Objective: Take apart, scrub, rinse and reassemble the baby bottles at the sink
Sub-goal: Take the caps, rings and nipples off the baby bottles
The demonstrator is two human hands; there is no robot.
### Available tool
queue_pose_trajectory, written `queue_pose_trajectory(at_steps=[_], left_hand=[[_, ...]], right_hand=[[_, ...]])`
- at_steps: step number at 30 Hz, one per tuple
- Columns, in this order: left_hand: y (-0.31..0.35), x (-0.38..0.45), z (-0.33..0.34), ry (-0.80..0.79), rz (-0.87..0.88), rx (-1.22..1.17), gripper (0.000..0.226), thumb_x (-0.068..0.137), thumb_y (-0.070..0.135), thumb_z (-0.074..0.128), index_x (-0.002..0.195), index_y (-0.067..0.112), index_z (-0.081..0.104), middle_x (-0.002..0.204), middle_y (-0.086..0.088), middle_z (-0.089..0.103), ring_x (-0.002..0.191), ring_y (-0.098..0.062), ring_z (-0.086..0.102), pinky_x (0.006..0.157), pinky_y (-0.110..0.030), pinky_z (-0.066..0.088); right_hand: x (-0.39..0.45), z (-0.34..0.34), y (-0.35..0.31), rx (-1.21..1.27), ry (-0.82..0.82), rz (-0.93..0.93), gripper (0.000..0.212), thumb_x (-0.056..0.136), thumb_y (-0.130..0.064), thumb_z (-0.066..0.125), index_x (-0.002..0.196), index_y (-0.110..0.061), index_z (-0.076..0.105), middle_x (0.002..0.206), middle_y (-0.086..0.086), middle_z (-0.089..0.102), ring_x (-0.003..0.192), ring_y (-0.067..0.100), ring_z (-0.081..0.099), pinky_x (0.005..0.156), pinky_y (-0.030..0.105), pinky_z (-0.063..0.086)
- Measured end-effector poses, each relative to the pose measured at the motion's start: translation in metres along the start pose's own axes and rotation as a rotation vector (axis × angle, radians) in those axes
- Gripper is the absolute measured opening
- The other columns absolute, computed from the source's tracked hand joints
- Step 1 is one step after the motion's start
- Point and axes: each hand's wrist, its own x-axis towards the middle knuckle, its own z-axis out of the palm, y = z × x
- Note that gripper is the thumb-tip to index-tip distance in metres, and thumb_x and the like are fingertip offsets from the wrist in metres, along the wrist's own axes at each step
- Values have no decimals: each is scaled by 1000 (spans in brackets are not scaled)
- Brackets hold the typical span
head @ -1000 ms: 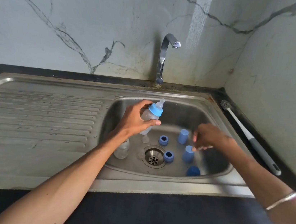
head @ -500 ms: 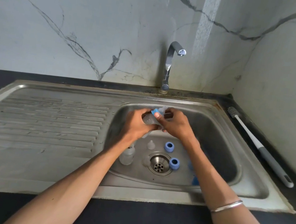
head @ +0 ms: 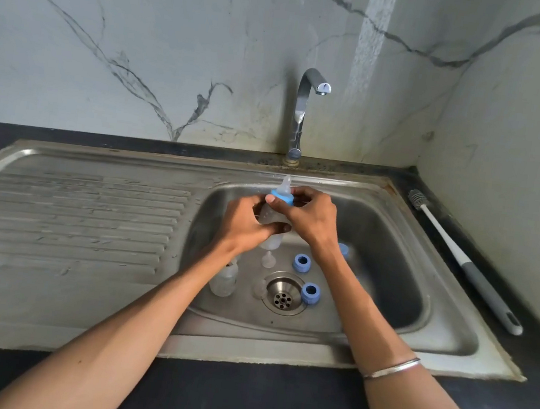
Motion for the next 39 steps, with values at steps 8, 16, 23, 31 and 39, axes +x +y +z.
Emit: queue_pose_trajectory(at_steps=[8, 16, 23, 31, 39], left_hand=[[2, 3, -6, -83, 17, -26, 58, 64, 40, 84, 118, 23, 71, 102, 10, 75, 92, -5, 71, 86, -38, 58], [7, -1, -15, -313, -77, -313, 42, 73, 28, 82, 113, 20, 70, 102, 0, 76, 101, -20, 71, 95, -42, 55], [-2, 0, -3, -106, -31, -68, 79, 48, 61, 89, 113, 33, 56, 107, 11, 69, 98, -6, 67, 88, -37, 58], [-6, 1, -2, 12, 3, 16, 67, 50, 52, 87, 108, 27, 66, 99, 12, 71, 90, -1, 67, 83, -30, 58], [-7, 4, -4, 44, 51, 41, 51, 64, 41, 89, 108, 23, 70, 93, 12, 72, 84, -1, 67, 78, -27, 57]], right_hand=[[2, -8, 1, 146, -118, -16, 34, 78, -37, 82, 105, -17, 77, 94, -7, 76, 87, 1, 70, 72, 11, 51], [12, -37, 8, 365, -484, 25, 30, 94, -14, 66, 122, -4, 68, 117, 10, 72, 117, 23, 64, 107, 34, 46], [10, -19, 9, 307, -323, 13, 26, 94, -20, 68, 119, -11, 70, 111, 4, 75, 105, 17, 70, 92, 30, 54], [6, -5, 9, 203, -172, 21, 41, 82, -42, 79, 112, -17, 71, 105, -1, 75, 100, 12, 70, 87, 29, 56], [13, -20, 10, 421, -398, 11, 44, 95, 3, 58, 137, -11, 53, 127, 7, 67, 118, 16, 63, 98, 26, 50]])
